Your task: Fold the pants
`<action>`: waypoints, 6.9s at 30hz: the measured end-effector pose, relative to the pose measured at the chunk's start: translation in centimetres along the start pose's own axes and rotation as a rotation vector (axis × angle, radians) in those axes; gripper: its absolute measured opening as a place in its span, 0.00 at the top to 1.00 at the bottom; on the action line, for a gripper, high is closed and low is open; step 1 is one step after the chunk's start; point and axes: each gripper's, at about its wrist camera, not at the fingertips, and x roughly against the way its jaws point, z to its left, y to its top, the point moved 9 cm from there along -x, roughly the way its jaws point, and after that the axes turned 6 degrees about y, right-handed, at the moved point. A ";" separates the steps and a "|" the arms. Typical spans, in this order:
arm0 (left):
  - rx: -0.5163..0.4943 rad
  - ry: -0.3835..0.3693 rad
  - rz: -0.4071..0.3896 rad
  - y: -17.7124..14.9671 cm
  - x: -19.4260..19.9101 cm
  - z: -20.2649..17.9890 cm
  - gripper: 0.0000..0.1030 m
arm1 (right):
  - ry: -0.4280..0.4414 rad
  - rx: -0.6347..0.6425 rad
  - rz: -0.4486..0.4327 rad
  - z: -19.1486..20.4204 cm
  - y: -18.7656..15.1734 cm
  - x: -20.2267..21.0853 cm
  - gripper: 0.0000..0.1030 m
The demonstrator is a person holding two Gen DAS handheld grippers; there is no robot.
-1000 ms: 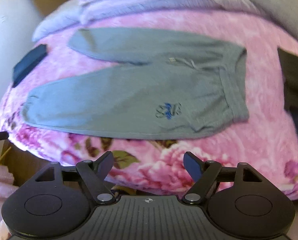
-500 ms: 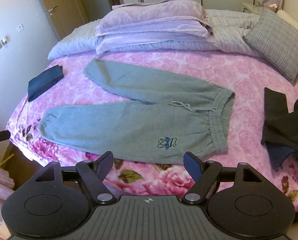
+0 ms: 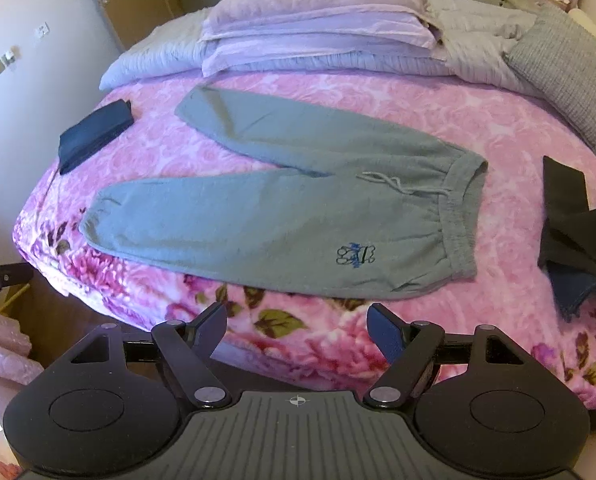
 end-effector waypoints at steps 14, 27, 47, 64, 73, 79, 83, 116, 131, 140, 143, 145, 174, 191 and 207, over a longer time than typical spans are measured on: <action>-0.013 0.031 0.077 -2.3 -2.5 -0.4 0.01 | -0.006 -0.010 0.049 0.7 -0.4 -2.2 0.28; -0.097 0.067 0.066 -2.5 -2.7 -2.4 0.01 | -0.006 -0.041 0.039 -0.6 -0.5 -2.3 0.28; -0.054 0.079 0.083 -2.9 -1.5 -2.4 0.01 | 0.002 -0.019 0.050 -1.0 -1.0 -2.2 0.28; -0.044 0.062 0.118 -1.8 -3.5 -1.0 0.01 | -0.011 -0.044 0.076 -0.9 0.1 -4.2 0.28; -0.119 0.005 0.100 3.3 -7.8 -0.2 0.01 | -0.074 -0.140 0.072 -1.6 2.5 -6.2 0.28; -0.213 -0.037 0.074 8.9 -12.4 1.1 0.01 | -0.139 -0.258 0.025 -2.9 5.3 -7.4 0.28; -0.285 -0.066 0.052 12.9 -15.4 2.2 0.04 | -0.186 -0.352 -0.029 -3.5 7.3 -8.1 0.28; -0.587 -0.404 -0.123 33.8 -46.0 -13.7 0.13 | -0.182 -0.299 -0.057 -22.0 21.2 -30.4 0.28; -0.918 -0.505 -0.097 40.6 -59.8 -21.6 0.28 | -0.077 0.060 0.090 -33.5 30.8 -42.9 0.41; -1.050 -0.552 -0.123 39.0 -59.3 -22.2 0.70 | -0.012 0.095 0.118 -32.7 30.4 -43.2 0.89; -1.094 -0.471 -0.205 37.5 -57.2 -21.4 0.94 | -0.096 0.200 0.074 -30.4 29.5 -41.6 0.91; -1.034 -0.440 -0.271 36.6 -54.8 -19.6 0.94 | -0.161 0.236 -0.013 -28.4 28.6 -38.7 0.91; -0.233 -0.187 -0.047 17.3 -39.0 1.1 0.71 | -0.246 -1.169 -0.522 -30.9 -1.9 -18.4 0.56; -0.289 -0.091 -0.048 25.2 -50.9 -1.8 0.91 | -0.257 -1.115 -0.469 -33.2 -0.9 -18.3 0.79; 0.739 -0.010 0.001 2.4 -38.5 21.1 0.93 | -0.226 -0.968 -0.386 -32.9 1.2 -15.1 0.85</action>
